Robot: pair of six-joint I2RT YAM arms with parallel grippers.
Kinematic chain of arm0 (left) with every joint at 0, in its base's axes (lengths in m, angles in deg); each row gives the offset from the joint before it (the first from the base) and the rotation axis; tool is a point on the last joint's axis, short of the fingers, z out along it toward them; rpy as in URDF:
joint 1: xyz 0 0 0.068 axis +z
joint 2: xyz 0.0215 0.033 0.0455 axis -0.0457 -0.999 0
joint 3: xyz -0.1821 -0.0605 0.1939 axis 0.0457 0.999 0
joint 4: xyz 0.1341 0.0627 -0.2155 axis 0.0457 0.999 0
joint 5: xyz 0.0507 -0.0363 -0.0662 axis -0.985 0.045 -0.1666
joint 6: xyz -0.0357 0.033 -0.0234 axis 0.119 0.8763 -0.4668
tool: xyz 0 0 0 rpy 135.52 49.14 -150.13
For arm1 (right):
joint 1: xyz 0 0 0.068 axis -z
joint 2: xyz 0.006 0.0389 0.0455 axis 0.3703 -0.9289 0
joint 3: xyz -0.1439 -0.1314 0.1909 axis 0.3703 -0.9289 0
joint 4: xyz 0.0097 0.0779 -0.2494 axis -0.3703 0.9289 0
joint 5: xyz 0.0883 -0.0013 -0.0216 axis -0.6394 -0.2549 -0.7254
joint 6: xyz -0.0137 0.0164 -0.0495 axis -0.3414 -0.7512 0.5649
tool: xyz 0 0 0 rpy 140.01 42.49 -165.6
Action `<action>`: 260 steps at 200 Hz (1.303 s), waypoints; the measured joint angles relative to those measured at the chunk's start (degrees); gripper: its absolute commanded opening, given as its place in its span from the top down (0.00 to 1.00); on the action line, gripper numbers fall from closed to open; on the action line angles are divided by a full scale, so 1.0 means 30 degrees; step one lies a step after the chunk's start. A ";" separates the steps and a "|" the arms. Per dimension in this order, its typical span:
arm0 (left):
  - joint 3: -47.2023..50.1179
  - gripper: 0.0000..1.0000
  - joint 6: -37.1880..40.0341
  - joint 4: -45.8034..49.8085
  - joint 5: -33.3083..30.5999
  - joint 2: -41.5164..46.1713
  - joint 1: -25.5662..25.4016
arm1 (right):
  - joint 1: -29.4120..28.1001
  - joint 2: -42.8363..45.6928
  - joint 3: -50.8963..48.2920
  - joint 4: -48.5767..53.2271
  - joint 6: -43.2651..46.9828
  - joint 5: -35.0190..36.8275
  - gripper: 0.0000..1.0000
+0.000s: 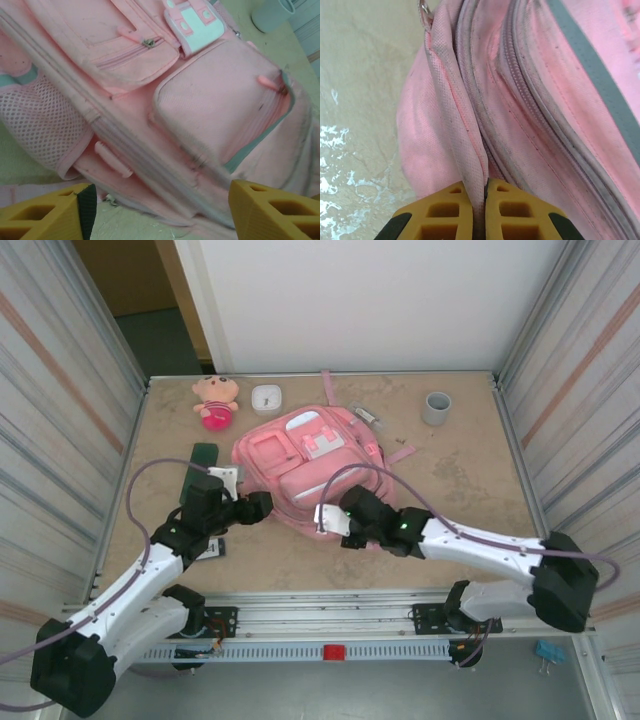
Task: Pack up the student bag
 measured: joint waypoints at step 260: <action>0.4393 1.00 0.5348 -1.4841 0.5180 -0.7133 -0.0998 | 0.3723 0.3002 0.1377 0.1384 -0.2004 -0.2834 1.00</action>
